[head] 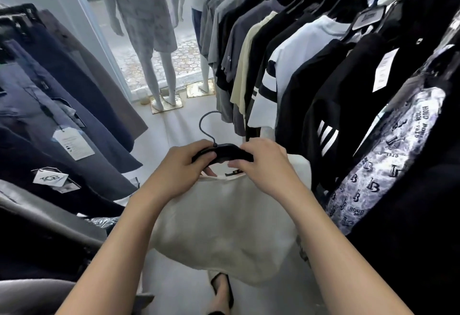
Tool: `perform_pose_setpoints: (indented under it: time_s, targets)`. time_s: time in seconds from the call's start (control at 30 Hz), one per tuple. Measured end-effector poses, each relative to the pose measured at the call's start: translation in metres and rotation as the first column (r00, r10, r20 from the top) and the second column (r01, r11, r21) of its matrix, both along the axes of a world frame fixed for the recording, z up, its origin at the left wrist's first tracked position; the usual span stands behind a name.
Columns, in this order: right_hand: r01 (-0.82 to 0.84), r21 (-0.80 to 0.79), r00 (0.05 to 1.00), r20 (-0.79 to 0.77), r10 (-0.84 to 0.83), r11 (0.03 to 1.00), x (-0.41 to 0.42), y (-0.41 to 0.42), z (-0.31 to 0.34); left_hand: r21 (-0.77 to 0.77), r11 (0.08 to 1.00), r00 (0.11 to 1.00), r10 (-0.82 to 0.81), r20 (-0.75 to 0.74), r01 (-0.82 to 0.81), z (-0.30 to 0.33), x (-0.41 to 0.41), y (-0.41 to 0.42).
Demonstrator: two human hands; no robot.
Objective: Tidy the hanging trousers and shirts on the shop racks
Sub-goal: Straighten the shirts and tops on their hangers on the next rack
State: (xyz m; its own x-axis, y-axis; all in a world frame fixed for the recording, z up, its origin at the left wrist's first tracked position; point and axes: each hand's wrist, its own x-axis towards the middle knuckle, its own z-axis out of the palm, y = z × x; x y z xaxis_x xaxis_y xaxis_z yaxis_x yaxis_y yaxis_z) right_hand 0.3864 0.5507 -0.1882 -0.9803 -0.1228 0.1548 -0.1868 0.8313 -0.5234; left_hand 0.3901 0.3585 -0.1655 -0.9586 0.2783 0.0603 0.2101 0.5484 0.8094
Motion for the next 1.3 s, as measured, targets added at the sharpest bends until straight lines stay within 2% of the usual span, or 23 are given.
perform_pose_setpoints:
  time_s: [0.17,0.27,0.47,0.6,0.7,0.87,1.03,1.13,1.3]
  targets:
    - [0.044,-0.075,0.999,0.024,-0.042,0.996,0.008,0.020,0.005,-0.116,0.978,0.983,0.161,-0.088,-0.171,-0.001,-0.005,0.003]
    - [0.063,-0.099,0.997,0.044,-0.059,0.993,0.009,0.035,0.005,-0.127,0.973,0.978,0.179,-0.103,-0.191,-0.003,-0.007,0.008]
    - [0.194,0.105,0.980,0.013,-0.196,0.975,0.013,0.059,0.020,-0.183,0.958,0.960,0.177,-0.219,-0.219,0.001,-0.012,0.042]
    - [0.282,0.136,0.959,-0.057,-0.276,0.950,0.008,0.071,0.039,-0.187,0.978,0.947,0.032,-0.319,-0.096,0.016,-0.022,0.064]
    - [0.357,0.146,0.933,-0.112,-0.343,0.923,0.000,0.086,0.055,-0.179,0.983,0.903,-0.107,-0.417,0.035,0.035,-0.038,0.086]
    - [0.488,-0.070,0.856,-0.154,-0.493,0.870,-0.019,0.117,0.085,-0.160,0.977,0.800,-0.210,-0.562,0.144,0.069,-0.070,0.137]
    - [0.608,-0.117,0.752,-0.229,-0.618,0.785,-0.033,0.139,0.117,-0.116,0.977,0.781,-0.213,-0.587,0.179,0.103,-0.096,0.192]
    - [0.597,-0.200,0.746,-0.218,-0.629,0.777,-0.039,0.143,0.138,-0.113,0.973,0.788,-0.230,-0.571,0.202,0.123,-0.112,0.221]
    - [0.637,-0.248,0.711,-0.175,-0.681,0.730,-0.040,0.159,0.163,-0.128,0.970,0.790,-0.244,-0.563,0.208,0.146,-0.147,0.263]
